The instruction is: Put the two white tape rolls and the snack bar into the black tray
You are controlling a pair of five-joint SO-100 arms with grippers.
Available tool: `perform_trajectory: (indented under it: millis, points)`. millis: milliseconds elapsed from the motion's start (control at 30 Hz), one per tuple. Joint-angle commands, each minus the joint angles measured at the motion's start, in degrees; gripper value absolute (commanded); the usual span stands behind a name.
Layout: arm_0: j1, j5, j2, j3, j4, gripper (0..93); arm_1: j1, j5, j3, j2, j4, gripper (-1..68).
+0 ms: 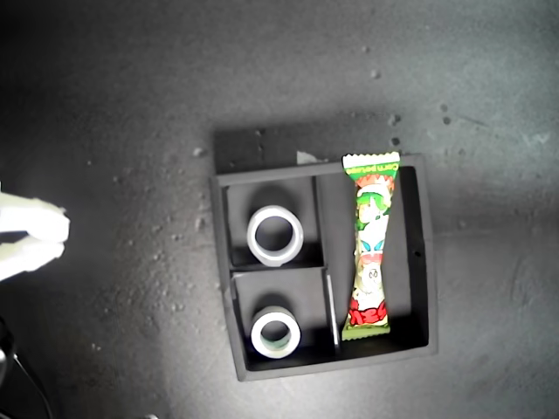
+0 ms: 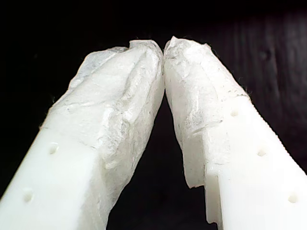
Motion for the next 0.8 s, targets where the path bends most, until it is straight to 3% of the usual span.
perform_trajectory:
  millis: [0,167,433,533,633,767]
  points:
    - [3.3,-3.6,5.8,14.8,-6.5,0.1,-2.5,-0.3,34.9,14.0,-9.9,-0.7]
    - [4.5,-3.9,10.0,23.0,-8.4,0.1,-3.8,-3.5,57.6,33.6,-11.6,-0.7]
    - [4.8,-4.0,22.4,35.4,-5.9,0.1,-4.8,-10.6,72.0,33.4,-20.3,-0.7]
    - [5.4,-4.1,22.4,39.0,-6.8,0.0,-6.6,-9.5,72.0,33.7,-16.4,-0.6]
    - [5.4,-3.3,22.4,40.0,-7.4,0.2,-8.4,0.1,72.0,33.5,-6.3,-0.4]
    - [6.1,-10.4,22.4,40.0,-1.1,1.5,-11.6,5.2,72.0,32.7,-3.5,0.9]
